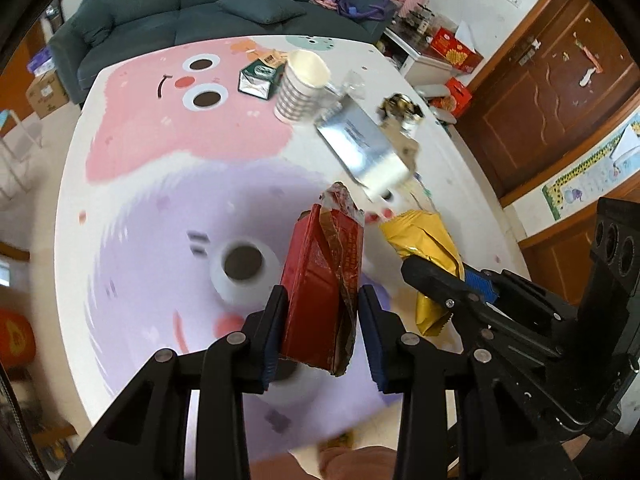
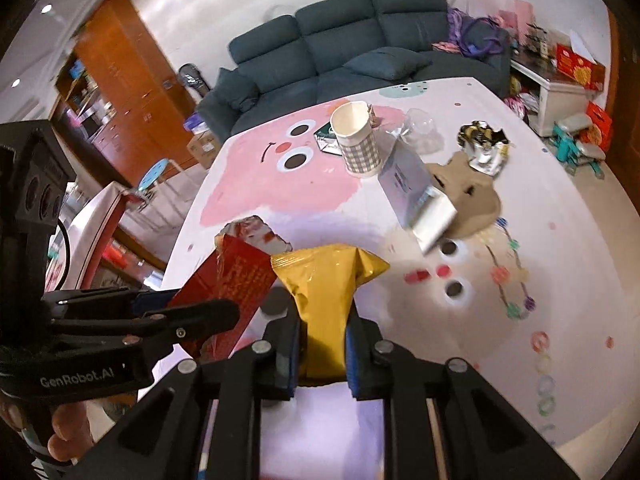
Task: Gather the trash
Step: 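Carry the red box and yellow bag over the trash bin with both grippers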
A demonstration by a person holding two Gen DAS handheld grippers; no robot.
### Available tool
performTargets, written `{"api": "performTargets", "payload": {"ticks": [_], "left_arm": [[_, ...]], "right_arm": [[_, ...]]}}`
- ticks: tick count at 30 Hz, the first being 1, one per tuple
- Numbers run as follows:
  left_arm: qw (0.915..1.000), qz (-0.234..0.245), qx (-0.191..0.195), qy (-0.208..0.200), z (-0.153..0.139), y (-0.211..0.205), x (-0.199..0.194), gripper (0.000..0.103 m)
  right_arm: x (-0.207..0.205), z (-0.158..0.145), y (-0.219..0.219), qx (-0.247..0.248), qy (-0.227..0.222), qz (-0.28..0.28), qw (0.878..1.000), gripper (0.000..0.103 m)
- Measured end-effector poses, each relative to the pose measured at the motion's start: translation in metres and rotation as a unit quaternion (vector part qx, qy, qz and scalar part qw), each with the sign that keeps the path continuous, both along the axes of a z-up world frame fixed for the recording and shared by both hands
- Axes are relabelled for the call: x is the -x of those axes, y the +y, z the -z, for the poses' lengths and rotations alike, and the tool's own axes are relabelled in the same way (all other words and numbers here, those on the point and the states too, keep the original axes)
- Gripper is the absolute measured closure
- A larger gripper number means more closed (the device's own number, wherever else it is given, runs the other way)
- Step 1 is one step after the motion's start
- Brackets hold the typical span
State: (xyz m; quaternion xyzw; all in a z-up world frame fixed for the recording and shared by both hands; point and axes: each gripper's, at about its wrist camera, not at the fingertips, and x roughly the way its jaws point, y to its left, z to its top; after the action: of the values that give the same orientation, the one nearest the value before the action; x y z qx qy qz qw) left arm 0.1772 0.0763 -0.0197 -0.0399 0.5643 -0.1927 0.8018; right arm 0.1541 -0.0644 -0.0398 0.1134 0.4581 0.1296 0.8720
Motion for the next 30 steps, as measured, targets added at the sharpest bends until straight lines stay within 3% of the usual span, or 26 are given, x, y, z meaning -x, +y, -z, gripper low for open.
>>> {"api": "performTargets", "payload": {"ticks": [9,16,25,30], "left_arm": [[0.9989,-0.047,0.002,-0.009,-0.006,-0.049,0.107,0.069],[0.9986,-0.052,-0.01,-0.001,0.001,-0.078,0.167,0.069],[0.998,-0.047,-0.022,0.035,0.032,-0.09,0.206,0.069],[0.9976,-0.043,-0.032,0.043,0.073,-0.093,0.218,0.069]], "right_arm": [[0.086,-0.004,-0.05,0.011,-0.008,-0.046,0.999,0.086],[0.14,0.008,-0.078,0.009,0.008,-0.064,0.998,0.086],[0.176,0.046,-0.092,-0.005,0.066,-0.052,0.996,0.086],[0.188,0.085,-0.094,-0.019,0.099,-0.035,0.994,0.086]]}}
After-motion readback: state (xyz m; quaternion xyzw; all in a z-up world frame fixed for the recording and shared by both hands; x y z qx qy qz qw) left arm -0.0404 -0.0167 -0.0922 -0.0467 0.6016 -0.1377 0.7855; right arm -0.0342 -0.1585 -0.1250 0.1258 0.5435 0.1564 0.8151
